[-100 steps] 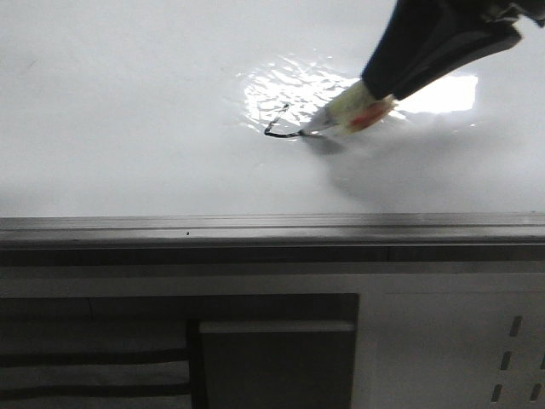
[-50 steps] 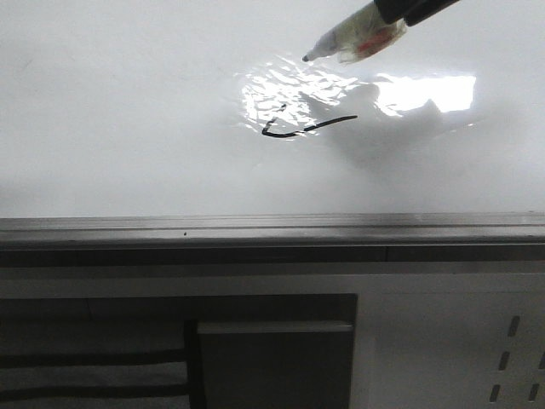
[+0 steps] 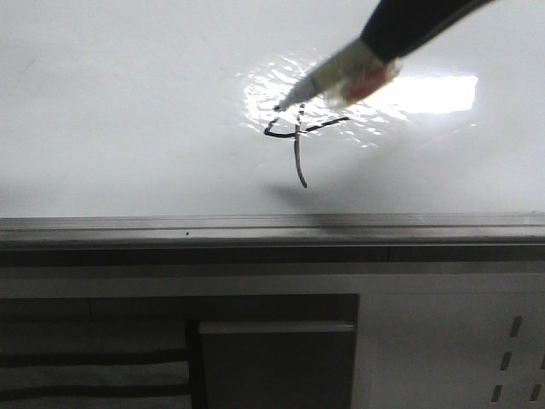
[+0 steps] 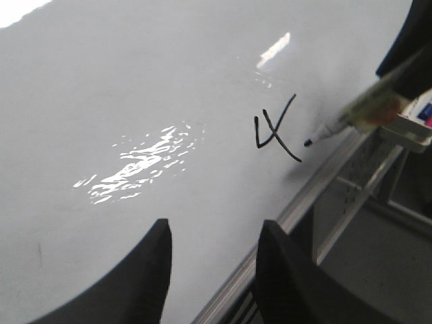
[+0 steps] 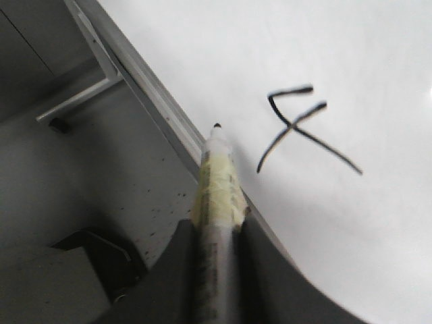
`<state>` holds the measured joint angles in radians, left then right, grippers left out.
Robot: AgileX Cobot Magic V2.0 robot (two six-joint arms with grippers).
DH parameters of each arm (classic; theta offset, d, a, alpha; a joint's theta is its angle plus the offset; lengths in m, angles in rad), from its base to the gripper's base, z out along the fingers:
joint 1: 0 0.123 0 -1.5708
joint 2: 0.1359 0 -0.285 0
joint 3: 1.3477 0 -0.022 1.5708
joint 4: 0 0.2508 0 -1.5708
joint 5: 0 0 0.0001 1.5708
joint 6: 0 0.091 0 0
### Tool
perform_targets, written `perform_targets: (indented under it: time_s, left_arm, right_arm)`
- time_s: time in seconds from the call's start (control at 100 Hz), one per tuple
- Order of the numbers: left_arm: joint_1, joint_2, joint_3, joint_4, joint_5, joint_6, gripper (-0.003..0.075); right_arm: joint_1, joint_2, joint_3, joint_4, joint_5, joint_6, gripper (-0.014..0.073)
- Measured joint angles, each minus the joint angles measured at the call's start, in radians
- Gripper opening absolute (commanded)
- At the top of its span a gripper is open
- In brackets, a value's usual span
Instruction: Write number 4 on whiteboard
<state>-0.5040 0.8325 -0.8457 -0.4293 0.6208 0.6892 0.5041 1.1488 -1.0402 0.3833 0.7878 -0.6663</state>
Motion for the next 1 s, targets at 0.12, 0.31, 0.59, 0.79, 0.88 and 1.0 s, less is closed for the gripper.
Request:
perform_targets:
  time_s: [0.12,0.31,0.59,0.79,0.88,1.0]
  left_arm:
    - [-0.058,0.075,-0.05,-0.024,0.093,0.115,0.0281]
    - [-0.184,0.226,-0.129,-0.051,0.139,0.25,0.0281]
    - [-0.295,0.424,-0.248,-0.069,0.127,0.357,0.0281]
    - [-0.307,0.529,-0.311,-0.074,0.082,0.382,0.0281]
    - [-0.307,0.562,-0.33,-0.09,0.071,0.4,0.0281]
    - [-0.307,0.593,-0.339,-0.133,0.065,0.448,0.0281]
  right_arm:
    - [0.014,-0.067,0.0,0.0,0.02,-0.142,-0.0064]
    - [0.016,-0.097,0.0,0.0,0.083,-0.303,-0.0064]
    - [0.016,-0.097,0.0,-0.004,0.098,-0.438,-0.0064]
    - [0.016,-0.097,0.0,-0.006,0.098,-0.441,-0.0064]
    - [0.016,-0.097,0.0,-0.006,0.098,-0.441,-0.0064]
    - [0.016,-0.097,0.0,-0.006,0.098,-0.441,-0.0064]
